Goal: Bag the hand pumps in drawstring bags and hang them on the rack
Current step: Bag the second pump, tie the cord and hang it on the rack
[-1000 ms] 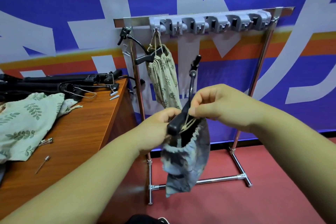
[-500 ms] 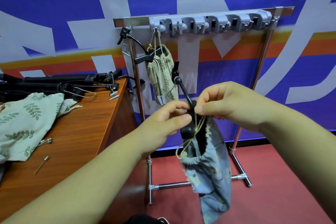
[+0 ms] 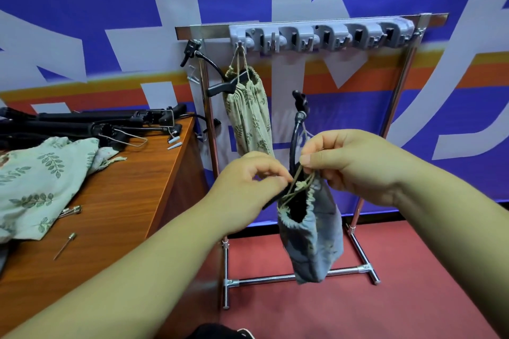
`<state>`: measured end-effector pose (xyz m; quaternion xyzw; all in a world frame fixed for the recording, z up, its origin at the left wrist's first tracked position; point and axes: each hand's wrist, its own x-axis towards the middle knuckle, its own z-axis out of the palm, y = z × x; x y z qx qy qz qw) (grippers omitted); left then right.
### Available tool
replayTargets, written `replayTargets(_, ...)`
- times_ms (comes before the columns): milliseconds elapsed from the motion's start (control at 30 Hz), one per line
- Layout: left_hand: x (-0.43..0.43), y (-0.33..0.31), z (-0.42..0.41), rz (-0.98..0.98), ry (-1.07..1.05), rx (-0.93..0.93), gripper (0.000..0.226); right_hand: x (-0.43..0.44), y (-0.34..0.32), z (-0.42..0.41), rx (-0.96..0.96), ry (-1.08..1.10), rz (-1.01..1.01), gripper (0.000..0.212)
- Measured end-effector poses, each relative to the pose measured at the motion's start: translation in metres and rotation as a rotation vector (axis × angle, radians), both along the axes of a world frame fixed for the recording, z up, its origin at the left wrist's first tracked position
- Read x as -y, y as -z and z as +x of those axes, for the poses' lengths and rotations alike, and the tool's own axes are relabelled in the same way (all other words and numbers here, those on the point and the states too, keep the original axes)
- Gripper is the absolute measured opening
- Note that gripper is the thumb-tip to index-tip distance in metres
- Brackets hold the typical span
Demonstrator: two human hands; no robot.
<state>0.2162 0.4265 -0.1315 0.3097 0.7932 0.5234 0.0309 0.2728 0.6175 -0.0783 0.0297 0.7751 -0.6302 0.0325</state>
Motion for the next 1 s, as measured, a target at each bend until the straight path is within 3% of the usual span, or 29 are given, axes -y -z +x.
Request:
replayTargets(67,-0.003,0.002,0.004,-0.066,-0.015,-0.090,0.006,0.002,-0.001,-0.002,0.025,0.066,-0.107,0.018)
replayTargets(200,-0.004,0.007,0.002,-0.192,-0.101,-0.200,0.016,0.010,-0.001,-0.004,0.060,0.116,-0.205,0.013)
replayTargets(300,-0.005,0.007,0.000,-0.222,-0.095,-0.181,0.026,0.015,0.001,-0.004,0.056,0.118,-0.194,0.013)
replayTargets(367,-0.004,0.003,-0.004,-0.137,-0.098,-0.042,0.024,0.015,0.003,-0.005,0.057,0.134,-0.182,0.015)
replayTargets(467,-0.002,-0.004,-0.009,0.190,-0.172,0.294,0.012,0.009,0.005,-0.005,0.067,0.180,-0.152,0.015)
replayTargets(567,0.000,-0.006,-0.015,0.385,-0.195,0.453,0.019,0.005,0.008,-0.003,0.069,0.204,-0.116,0.017)
replayTargets(633,0.003,-0.005,-0.015,0.349,-0.175,0.466,0.035,0.003,0.011,-0.003,0.044,0.200,-0.071,0.018)
replayTargets(733,0.005,-0.002,-0.015,0.224,-0.189,0.401,0.038,0.003,0.014,-0.001,0.036,0.194,-0.014,0.019)
replayTargets(900,0.005,0.003,-0.019,0.147,-0.196,0.469,0.021,0.002,0.016,0.000,0.023,0.222,-0.209,0.029)
replayTargets(1000,0.005,0.002,-0.011,-0.100,-0.141,0.340,0.016,0.002,0.018,0.000,0.005,0.203,-0.222,0.031)
